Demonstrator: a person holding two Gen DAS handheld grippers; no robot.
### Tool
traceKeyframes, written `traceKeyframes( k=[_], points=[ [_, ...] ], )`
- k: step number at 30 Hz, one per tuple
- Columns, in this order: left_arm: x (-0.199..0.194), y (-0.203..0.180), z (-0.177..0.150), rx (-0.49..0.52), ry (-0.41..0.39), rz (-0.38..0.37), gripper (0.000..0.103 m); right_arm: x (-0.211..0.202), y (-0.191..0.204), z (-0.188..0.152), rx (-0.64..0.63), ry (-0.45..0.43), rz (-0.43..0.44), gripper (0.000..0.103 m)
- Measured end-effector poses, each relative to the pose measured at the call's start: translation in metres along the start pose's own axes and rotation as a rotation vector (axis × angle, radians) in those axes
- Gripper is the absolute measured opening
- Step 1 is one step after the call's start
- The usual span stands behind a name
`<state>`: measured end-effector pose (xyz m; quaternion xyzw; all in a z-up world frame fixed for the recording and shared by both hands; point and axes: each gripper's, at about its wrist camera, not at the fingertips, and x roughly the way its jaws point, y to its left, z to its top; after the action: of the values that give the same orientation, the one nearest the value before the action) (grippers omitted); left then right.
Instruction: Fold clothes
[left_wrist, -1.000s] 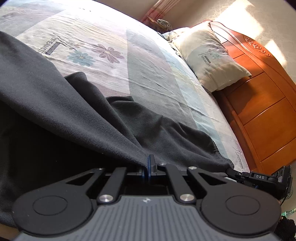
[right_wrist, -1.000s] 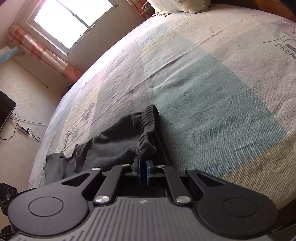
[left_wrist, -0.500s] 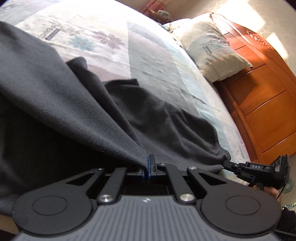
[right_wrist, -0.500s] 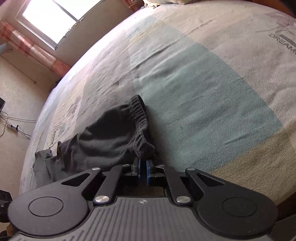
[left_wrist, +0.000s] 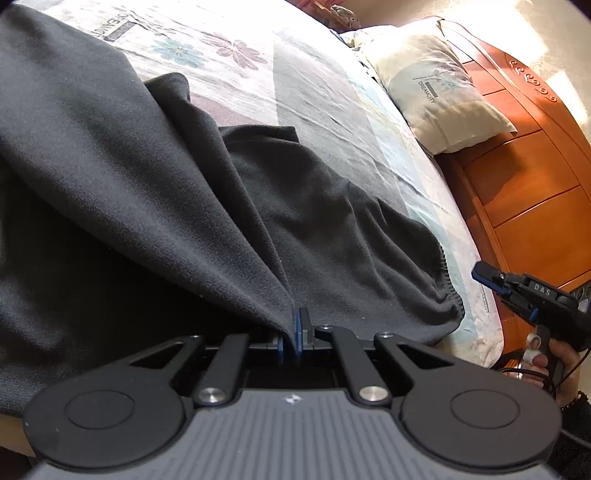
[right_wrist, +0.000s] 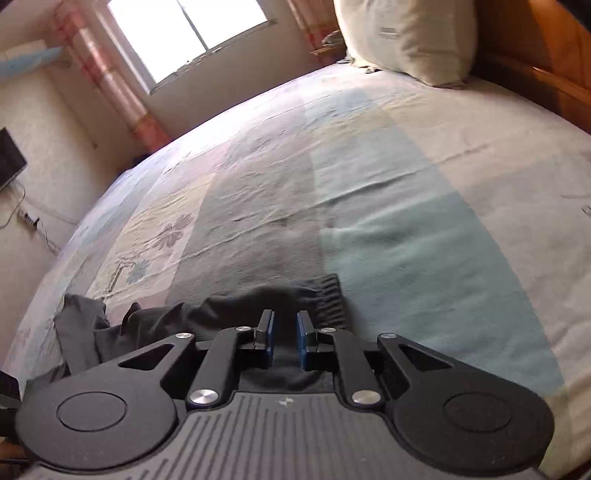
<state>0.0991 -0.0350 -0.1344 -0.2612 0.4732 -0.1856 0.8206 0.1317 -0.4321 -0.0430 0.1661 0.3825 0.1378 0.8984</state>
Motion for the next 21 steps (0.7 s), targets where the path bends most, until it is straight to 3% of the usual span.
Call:
traceKeyframes(
  k=[5,7,10,12,15,21],
  points=[
    [0.0,-0.005,0.003,0.02,-0.003,-0.016,0.003,0.076,0.025,0.011,-0.122,0.08,-0.07,0.012],
    [0.003,-0.007,0.002,0.026,0.006,-0.017,0.003,0.11,0.023,0.016,-0.156,0.105,-0.13,0.0],
    [0.005,-0.009,0.0,0.038,0.02,-0.023,0.003,0.124,0.01,0.031,-0.107,0.084,-0.091,0.0],
    [0.005,-0.007,-0.003,0.039,0.027,-0.021,0.003,0.121,0.008,0.036,-0.079,0.096,-0.087,0.0],
    [0.004,-0.003,-0.004,0.03,0.029,-0.029,0.003,0.097,0.013,0.033,-0.082,0.078,-0.074,0.009],
    [0.007,-0.002,-0.003,0.028,0.031,-0.036,0.003,0.039,0.025,-0.009,-0.13,0.1,-0.017,0.01]
  ],
)
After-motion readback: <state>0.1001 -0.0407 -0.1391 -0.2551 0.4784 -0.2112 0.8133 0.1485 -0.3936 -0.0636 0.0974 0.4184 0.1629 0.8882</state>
